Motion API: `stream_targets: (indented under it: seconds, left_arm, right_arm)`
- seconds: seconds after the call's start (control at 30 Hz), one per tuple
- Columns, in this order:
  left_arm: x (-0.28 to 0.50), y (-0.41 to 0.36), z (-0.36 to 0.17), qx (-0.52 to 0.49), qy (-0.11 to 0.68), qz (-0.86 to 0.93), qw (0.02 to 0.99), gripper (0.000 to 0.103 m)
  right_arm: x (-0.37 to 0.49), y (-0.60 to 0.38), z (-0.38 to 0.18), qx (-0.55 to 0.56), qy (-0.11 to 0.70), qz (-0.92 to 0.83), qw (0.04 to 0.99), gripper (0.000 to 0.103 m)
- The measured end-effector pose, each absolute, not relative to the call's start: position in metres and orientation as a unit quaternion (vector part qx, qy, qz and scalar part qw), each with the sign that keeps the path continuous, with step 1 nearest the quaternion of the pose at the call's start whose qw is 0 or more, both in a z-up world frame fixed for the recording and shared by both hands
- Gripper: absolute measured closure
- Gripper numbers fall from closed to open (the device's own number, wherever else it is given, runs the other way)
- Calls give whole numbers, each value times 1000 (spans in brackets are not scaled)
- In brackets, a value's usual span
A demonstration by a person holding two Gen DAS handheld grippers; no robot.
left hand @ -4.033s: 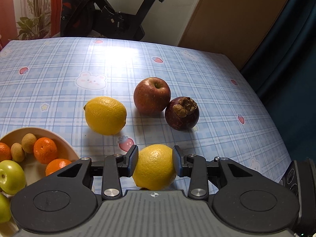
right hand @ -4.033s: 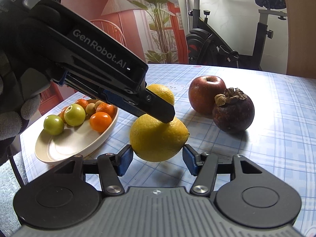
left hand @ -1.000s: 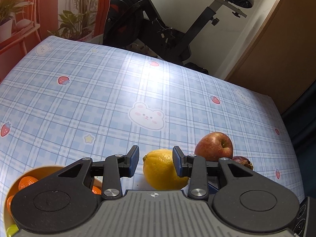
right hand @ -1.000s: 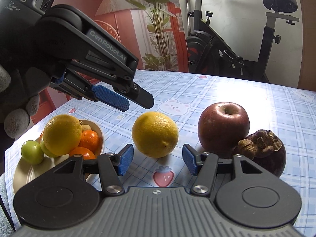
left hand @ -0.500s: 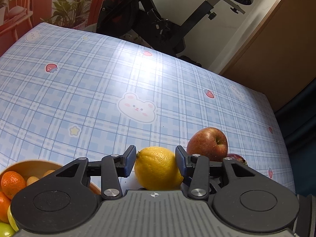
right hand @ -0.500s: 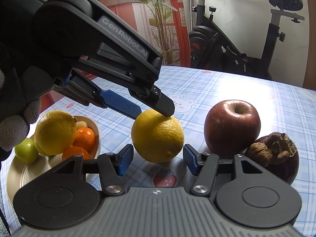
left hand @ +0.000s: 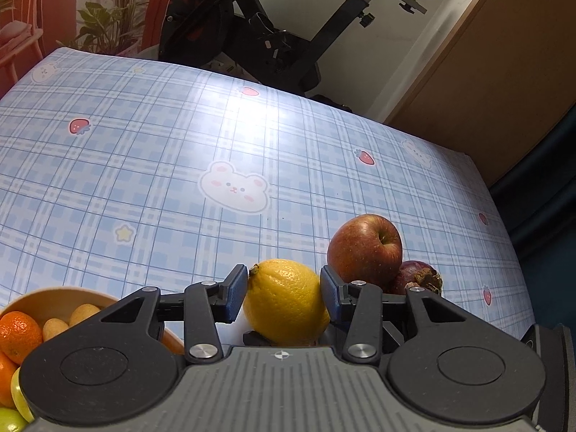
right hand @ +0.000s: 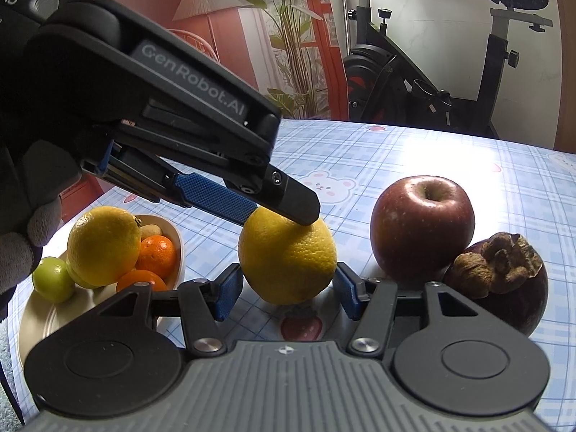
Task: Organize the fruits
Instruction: 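Close both tools on another yellow lemon lying beside the red apple, then carry the lemon over the cream plate and open both tools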
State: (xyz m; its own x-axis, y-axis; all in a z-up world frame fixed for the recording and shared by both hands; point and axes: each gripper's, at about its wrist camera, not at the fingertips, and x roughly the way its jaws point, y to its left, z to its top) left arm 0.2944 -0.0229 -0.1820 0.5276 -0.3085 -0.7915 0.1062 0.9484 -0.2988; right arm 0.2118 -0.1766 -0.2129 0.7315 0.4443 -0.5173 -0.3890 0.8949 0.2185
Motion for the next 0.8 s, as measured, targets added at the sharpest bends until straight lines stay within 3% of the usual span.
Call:
stream_targets:
  seconds: [0.4, 0.8]
  left_arm:
    - [264, -21, -165, -79, 474, -135, 867, 57]
    - [198, 27, -136, -97, 480, -135, 862, 57]
  right_arm:
    - [186, -178, -201, 47, 286, 240, 926, 45]
    - [134, -132, -168, 26, 307, 284, 908, 45]
